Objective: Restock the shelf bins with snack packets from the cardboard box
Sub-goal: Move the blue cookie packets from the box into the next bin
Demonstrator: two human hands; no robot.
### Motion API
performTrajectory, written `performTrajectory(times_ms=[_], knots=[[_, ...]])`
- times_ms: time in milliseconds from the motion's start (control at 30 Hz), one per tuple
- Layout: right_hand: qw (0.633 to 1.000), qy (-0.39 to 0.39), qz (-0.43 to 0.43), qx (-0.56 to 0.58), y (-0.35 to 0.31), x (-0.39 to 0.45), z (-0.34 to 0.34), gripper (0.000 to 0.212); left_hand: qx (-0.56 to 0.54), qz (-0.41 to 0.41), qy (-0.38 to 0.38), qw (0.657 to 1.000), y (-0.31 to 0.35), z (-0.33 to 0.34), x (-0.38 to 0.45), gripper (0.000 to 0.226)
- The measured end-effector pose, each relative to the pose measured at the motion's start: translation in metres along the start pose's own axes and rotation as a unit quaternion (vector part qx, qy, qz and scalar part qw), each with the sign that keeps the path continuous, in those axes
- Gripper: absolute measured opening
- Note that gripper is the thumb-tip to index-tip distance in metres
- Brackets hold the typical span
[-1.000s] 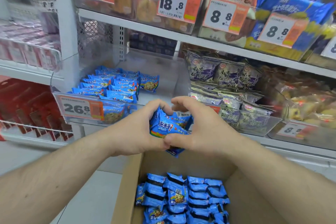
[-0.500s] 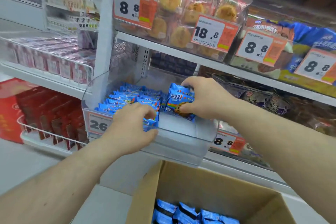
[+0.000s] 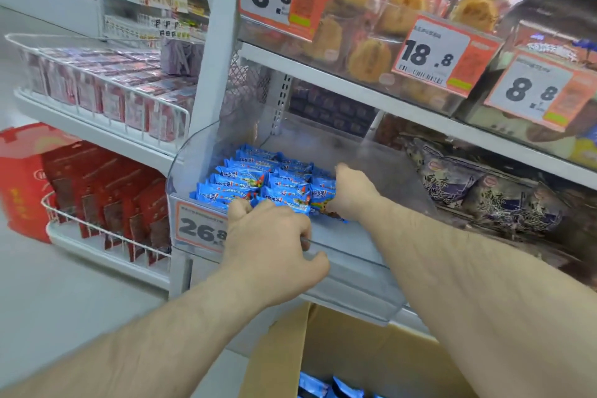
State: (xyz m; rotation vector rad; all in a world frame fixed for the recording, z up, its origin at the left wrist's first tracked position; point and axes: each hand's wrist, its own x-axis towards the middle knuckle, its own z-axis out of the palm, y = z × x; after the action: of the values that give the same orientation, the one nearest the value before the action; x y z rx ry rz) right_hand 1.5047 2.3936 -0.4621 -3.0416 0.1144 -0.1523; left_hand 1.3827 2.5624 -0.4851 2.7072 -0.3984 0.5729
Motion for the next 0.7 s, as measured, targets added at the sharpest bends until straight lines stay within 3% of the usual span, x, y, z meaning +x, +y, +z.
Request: performTrajectory(times_ms=[100, 200, 367, 433, 500, 633, 700], knots=[[0.994, 0.038, 0.084, 0.061, 0.0025, 0.0037, 0.0059, 0.038, -0.009, -0.003, 0.002, 1.0, 0.0, -0.0004, -0.0005, 0.038], [0.98, -0.002, 0.159, 0.117, 0.0066, 0.0048, 0.0087, 0.038, -0.014, -0.002, -0.001, 1.0, 0.0005, -0.0018, -0.0012, 0.039], [0.961, -0.033, 0.178, 0.211, 0.0013, 0.0087, 0.0107, 0.033, -0.018, -0.001, -0.007, 1.0, 0.0013, -0.0028, -0.0017, 0.042], [0.931, -0.033, 0.192, 0.308, -0.0002, 0.0107, 0.0123, 0.021, -0.016, 0.0, -0.007, 1.0, 0.0019, -0.0024, -0.0014, 0.041], [0.885, -0.047, 0.216, 0.411, 0.0, 0.0099, 0.0118, 0.029, -0.012, 0.0, -0.012, 1.0, 0.0024, -0.0027, -0.001, 0.041], [0.824, -0.058, 0.223, 0.517, 0.001, 0.0085, 0.0064, 0.017, -0.011, 0.001, -0.008, 1.0, 0.0034, -0.0031, -0.0008, 0.041], [0.812, -0.057, 0.234, 0.532, 0.001, 0.009, 0.0046, 0.02, -0.014, 0.002, -0.004, 1.0, 0.0029, -0.0021, -0.0007, 0.041]])
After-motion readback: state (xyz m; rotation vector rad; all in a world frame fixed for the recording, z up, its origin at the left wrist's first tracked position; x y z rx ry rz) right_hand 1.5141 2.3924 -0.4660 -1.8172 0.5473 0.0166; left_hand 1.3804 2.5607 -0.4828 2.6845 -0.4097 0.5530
